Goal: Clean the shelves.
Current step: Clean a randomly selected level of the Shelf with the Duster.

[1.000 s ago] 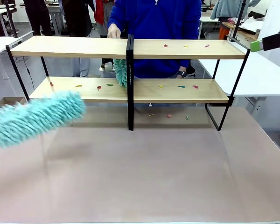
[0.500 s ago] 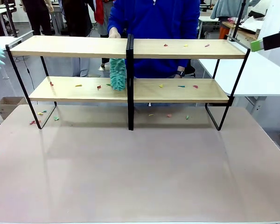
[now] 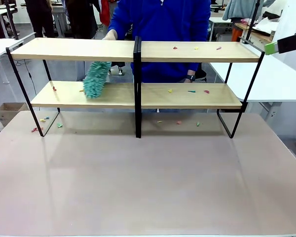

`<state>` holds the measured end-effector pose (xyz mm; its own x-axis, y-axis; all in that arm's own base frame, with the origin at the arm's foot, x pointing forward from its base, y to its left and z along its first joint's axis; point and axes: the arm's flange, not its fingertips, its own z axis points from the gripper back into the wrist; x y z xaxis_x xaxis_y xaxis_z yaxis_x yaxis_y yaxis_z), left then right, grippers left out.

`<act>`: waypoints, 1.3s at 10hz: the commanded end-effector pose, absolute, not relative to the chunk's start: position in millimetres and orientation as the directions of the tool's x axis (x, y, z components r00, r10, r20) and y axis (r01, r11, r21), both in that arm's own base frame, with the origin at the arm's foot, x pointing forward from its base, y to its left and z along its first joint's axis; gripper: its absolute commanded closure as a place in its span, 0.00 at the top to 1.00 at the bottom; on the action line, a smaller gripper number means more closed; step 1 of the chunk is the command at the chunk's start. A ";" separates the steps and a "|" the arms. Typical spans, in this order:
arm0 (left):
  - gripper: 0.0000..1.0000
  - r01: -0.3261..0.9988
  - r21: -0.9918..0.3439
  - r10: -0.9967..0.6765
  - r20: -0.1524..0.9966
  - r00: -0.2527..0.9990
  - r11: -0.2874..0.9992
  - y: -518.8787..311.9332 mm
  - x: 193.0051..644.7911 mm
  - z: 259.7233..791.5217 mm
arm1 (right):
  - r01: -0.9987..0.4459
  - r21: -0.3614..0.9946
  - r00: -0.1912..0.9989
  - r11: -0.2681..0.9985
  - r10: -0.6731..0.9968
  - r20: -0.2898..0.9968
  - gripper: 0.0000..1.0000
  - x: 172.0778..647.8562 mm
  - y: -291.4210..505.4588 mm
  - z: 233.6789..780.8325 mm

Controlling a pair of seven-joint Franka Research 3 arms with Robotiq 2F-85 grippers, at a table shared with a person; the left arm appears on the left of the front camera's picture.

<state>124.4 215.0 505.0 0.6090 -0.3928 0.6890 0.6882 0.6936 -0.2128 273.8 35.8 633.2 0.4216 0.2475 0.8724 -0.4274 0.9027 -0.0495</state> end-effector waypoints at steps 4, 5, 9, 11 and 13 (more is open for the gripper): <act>0.12 0.814 -0.140 -0.636 0.555 0.536 0.563 195.9 134.5 496.3 | -0.432 -0.044 0.421 0.901 0.244 0.874 1.00 273.7 35.9 633.7; 0.12 0.860 -0.149 -0.719 0.489 0.493 0.489 184.7 145.4 494.0 | -0.432 -0.044 0.421 0.901 0.244 0.874 1.00 273.7 35.9 633.7; 0.12 0.923 -0.245 -0.932 0.135 0.336 0.297 85.7 226.9 477.9 | -0.432 -0.044 0.421 0.901 0.244 0.874 1.00 273.7 35.9 633.7; 0.12 0.899 -0.403 -0.984 -0.111 0.136 0.170 35.8 259.6 451.3 | -0.432 -0.044 0.421 0.901 0.244 0.874 1.00 273.7 35.9 633.7; 0.12 0.917 -0.335 -0.973 -0.150 0.174 0.215 5.0 285.2 440.5 | -0.432 -0.044 0.421 0.901 0.244 0.874 1.00 273.7 35.9 633.7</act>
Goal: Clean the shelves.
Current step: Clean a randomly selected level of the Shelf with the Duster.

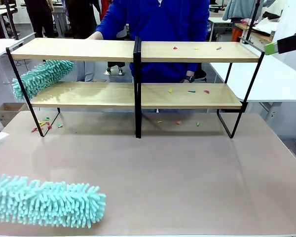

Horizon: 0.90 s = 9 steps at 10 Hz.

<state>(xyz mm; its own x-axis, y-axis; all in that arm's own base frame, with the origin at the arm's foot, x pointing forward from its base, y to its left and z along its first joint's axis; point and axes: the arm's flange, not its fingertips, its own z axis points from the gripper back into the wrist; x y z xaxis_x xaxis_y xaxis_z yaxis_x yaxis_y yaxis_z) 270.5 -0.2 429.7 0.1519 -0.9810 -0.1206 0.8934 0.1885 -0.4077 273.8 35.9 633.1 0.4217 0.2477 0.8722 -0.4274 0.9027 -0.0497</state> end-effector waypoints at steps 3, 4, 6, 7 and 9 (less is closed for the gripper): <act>0.12 0.922 -0.344 -0.983 -0.093 0.156 0.179 -14.0 303.9 438.4 | -0.432 -0.044 0.421 0.901 0.244 0.874 1.00 273.7 35.9 633.7; 0.12 0.914 -0.331 -0.972 -0.046 0.232 0.234 -19.6 309.4 439.6 | -0.432 -0.044 0.421 0.901 0.244 0.874 1.00 273.7 35.9 633.7; 0.12 0.853 -0.330 -0.901 0.017 0.433 0.404 -38.3 323.9 441.0 | -0.432 -0.044 0.421 0.901 0.244 0.874 1.00 273.7 35.9 633.7; 0.12 0.824 -0.303 -0.861 0.023 0.508 0.479 -45.7 327.2 439.3 | -0.432 -0.044 0.421 0.901 0.244 0.874 1.00 273.7 35.9 633.7; 0.12 0.747 -0.275 -0.764 0.063 0.642 0.605 -52.1 337.4 439.4 | -0.432 -0.044 0.421 0.901 0.244 0.874 1.00 273.7 35.9 633.7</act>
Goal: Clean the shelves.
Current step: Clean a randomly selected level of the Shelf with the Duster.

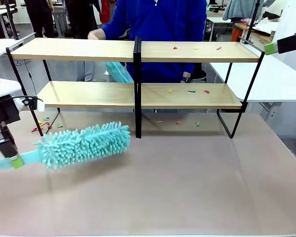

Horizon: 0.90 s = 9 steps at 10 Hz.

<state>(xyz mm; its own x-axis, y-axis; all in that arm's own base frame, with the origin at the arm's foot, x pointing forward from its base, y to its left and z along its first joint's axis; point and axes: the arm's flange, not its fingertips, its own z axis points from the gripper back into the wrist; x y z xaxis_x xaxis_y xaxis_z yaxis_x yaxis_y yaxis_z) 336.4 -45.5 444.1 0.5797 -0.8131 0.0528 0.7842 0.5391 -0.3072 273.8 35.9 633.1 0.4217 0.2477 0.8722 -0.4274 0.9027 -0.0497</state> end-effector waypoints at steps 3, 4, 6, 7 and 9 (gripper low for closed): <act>0.12 0.568 -0.140 -0.570 0.031 0.821 0.811 -47.4 360.4 421.9 | -0.432 -0.044 0.421 0.901 0.244 0.874 1.00 273.7 35.9 633.7; 0.12 0.545 -0.132 -0.547 0.022 0.837 0.828 -46.2 367.0 416.4 | -0.432 -0.044 0.421 0.901 0.244 0.874 1.00 273.7 35.9 633.7; 0.12 0.514 -0.121 -0.516 0.015 0.856 0.849 -45.7 382.6 407.6 | -0.432 -0.044 0.421 0.901 0.244 0.874 1.00 273.7 35.9 633.7; 0.12 0.466 -0.095 -0.466 0.026 0.885 0.880 -44.0 385.7 404.7 | -0.432 -0.044 0.421 0.901 0.244 0.874 1.00 273.7 35.9 633.7; 0.12 0.385 -0.040 -0.386 -0.034 0.922 0.922 -41.2 384.3 402.5 | -0.432 -0.044 0.421 0.901 0.244 0.874 1.00 273.7 35.9 633.7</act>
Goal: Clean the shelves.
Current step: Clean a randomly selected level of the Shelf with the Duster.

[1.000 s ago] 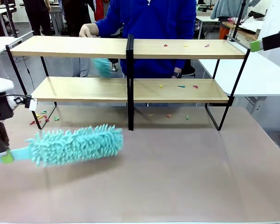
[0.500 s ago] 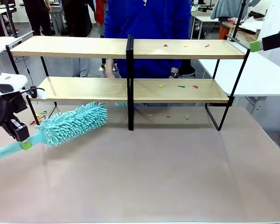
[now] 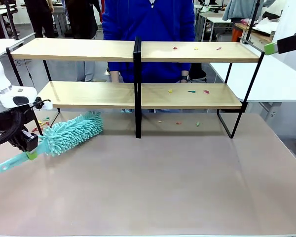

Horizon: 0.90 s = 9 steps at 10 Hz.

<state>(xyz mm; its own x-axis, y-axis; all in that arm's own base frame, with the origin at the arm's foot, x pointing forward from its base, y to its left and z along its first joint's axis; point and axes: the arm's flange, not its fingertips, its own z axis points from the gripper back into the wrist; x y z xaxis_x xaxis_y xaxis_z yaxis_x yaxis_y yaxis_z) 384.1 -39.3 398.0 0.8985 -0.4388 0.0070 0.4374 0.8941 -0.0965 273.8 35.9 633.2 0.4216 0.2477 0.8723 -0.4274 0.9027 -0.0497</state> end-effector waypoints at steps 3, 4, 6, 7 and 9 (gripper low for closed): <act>0.12 0.245 0.042 -0.242 -0.065 0.968 0.969 -43.2 370.1 408.7 | -0.432 -0.044 0.421 0.901 0.244 0.874 1.00 273.7 35.9 633.7; 0.12 0.183 0.071 -0.182 -0.025 0.983 0.980 -48.0 364.9 411.2 | -0.432 -0.044 0.421 0.901 0.244 0.874 1.00 273.7 35.9 633.7; 0.12 0.092 0.121 -0.093 0.000 0.996 0.988 -56.4 356.8 415.7 | -0.432 -0.044 0.421 0.901 0.244 0.874 1.00 273.7 35.9 633.7; 0.12 0.069 0.152 -0.065 -0.030 0.997 0.986 -59.3 353.7 415.9 | -0.432 -0.044 0.421 0.901 0.244 0.874 1.00 273.7 35.9 633.7; 0.12 0.017 0.222 0.001 -0.081 0.997 0.975 -62.7 352.7 412.4 | -0.432 -0.044 0.421 0.901 0.244 0.874 1.00 273.7 35.9 633.7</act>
<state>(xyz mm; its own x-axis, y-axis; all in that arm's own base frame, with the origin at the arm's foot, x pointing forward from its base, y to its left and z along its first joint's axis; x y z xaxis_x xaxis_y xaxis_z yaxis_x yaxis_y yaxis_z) 352.9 -62.9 413.0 0.9978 -0.0426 -0.0510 0.0503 0.9860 0.1592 273.8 35.9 633.2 0.4216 0.2477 0.8723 -0.4274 0.9027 -0.0497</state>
